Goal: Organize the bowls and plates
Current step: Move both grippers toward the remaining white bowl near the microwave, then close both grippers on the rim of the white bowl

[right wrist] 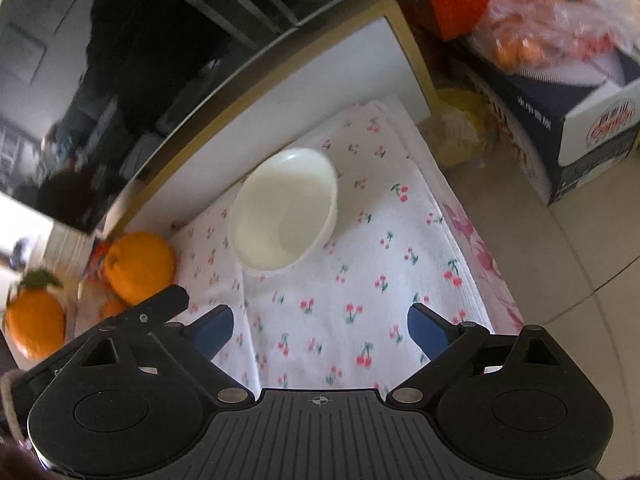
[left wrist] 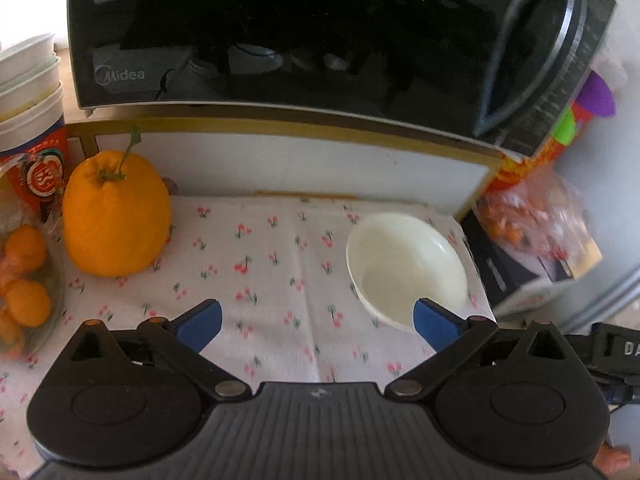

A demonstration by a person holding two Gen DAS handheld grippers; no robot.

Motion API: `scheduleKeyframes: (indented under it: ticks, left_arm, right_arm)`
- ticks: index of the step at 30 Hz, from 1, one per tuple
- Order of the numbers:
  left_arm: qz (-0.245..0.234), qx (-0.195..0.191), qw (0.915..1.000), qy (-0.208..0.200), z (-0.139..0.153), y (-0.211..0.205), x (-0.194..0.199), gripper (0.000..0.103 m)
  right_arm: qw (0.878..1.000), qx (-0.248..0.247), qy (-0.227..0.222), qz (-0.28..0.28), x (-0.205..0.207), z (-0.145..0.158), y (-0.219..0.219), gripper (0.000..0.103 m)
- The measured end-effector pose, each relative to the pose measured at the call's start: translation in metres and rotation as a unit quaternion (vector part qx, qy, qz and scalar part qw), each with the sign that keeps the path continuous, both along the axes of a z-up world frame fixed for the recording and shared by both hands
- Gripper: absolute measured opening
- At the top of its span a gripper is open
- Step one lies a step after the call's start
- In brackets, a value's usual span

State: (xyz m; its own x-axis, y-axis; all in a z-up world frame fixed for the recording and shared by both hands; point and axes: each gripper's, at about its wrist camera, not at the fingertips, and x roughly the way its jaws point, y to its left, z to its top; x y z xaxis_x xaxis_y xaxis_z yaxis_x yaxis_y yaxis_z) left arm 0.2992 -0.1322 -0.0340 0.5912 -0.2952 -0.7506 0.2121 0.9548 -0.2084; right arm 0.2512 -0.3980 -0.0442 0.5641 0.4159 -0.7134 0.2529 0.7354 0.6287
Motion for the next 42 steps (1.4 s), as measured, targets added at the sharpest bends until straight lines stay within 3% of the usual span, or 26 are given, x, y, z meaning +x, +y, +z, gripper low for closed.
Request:
scheduleKeyframes:
  ticks: [4,9,17,29,33,42]
  left_arm:
    - [0.006,-0.025,0.9996,-0.012,-0.01,-0.003,0.014,0.099]
    - [0.007,-0.048,0.9987,-0.014,-0.022,-0.014,0.024,0.088]
    - [0.028,-0.078,0.9966,0.005,-0.034,-0.016,0.031,0.055]
    - [0.01,-0.103,0.9943,0.023,-0.039,-0.016,0.034,0.015]
    - [0.01,-0.087,0.9959,0.02,-0.038,-0.02,0.031,0.009]
    - [0.014,-0.081,0.9965,0.014,-0.026,-0.021,0.024,0.009]
  right_arm:
    - [0.998,0.047,-0.041,-0.019,0.011,-0.019,-0.011,0.095]
    - [0.996,0.045,-0.065,-0.031,0.02,-0.032,-0.009,0.089]
    - [0.994,0.051,-0.087,-0.048,0.027,-0.035,-0.007,0.048]
    - [0.994,0.019,-0.094,-0.052,0.029,-0.035,0.001,0.01]
    - [0.994,0.005,-0.098,-0.05,0.028,-0.033,0.003,0.009]
    - [0.993,0.009,-0.107,-0.055,0.021,-0.023,0.003,0.009]
